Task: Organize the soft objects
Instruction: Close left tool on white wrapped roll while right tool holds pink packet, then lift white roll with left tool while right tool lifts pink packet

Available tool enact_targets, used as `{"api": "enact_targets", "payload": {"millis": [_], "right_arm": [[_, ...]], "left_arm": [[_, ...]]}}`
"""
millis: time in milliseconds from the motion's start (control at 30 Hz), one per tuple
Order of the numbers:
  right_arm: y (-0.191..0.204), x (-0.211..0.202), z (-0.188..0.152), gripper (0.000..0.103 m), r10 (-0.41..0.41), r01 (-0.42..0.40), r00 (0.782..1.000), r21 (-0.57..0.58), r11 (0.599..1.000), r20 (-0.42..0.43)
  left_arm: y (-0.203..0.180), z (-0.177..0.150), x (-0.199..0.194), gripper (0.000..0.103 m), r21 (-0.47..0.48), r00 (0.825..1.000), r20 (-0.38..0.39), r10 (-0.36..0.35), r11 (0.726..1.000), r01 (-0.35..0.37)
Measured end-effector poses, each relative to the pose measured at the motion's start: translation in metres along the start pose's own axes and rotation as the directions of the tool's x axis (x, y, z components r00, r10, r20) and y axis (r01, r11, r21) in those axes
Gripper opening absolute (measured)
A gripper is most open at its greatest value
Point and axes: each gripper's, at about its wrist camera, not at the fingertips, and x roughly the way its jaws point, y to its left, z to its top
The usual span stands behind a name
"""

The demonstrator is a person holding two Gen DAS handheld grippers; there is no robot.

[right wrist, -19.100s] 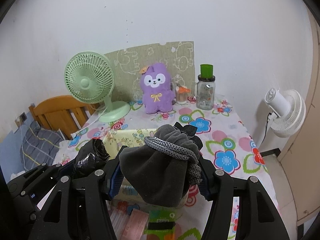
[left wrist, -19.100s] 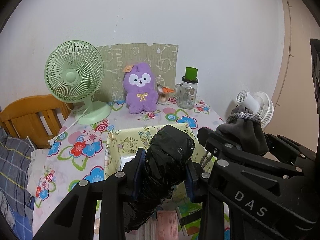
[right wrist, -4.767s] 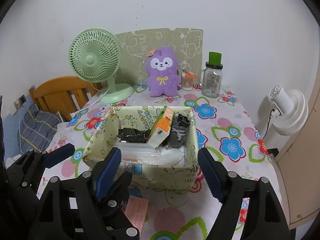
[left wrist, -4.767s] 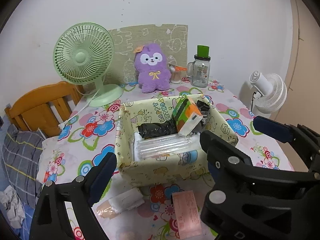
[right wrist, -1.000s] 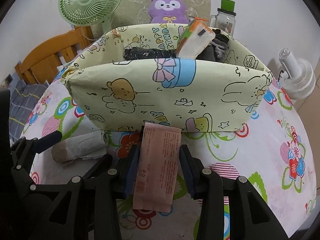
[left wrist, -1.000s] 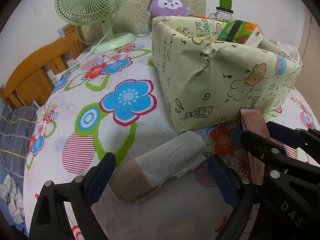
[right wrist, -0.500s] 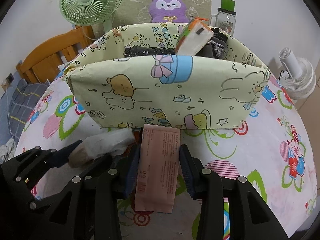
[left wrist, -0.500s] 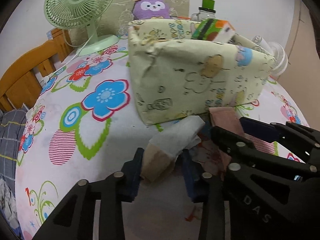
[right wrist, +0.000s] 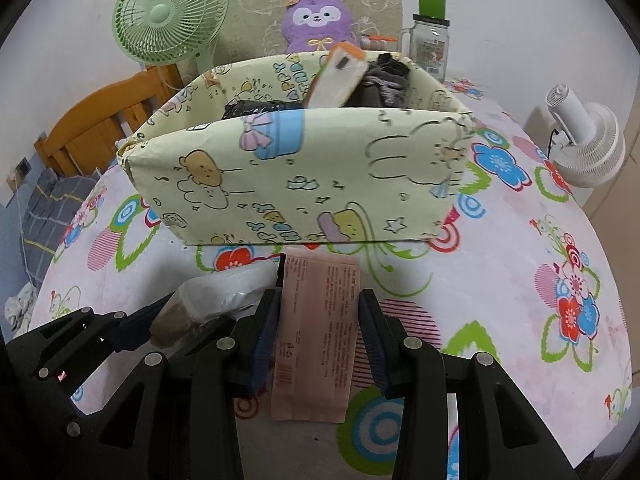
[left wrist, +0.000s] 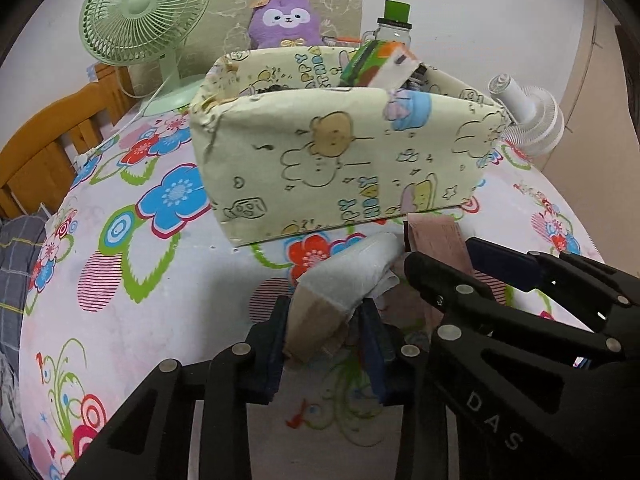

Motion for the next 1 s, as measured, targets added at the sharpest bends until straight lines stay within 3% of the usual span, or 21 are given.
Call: {"api": "enact_targets", "payload": {"millis": [1000], "right_arm": [[-0.022, -0.06, 0.014, 0.044, 0.021, -0.02, 0.994, -0.004, 1.0, 0.112]], "left_arm": [[-0.026, 0.022, -0.051, 0.034, 0.006, 0.993, 0.117, 0.017, 1.0, -0.018]]}}
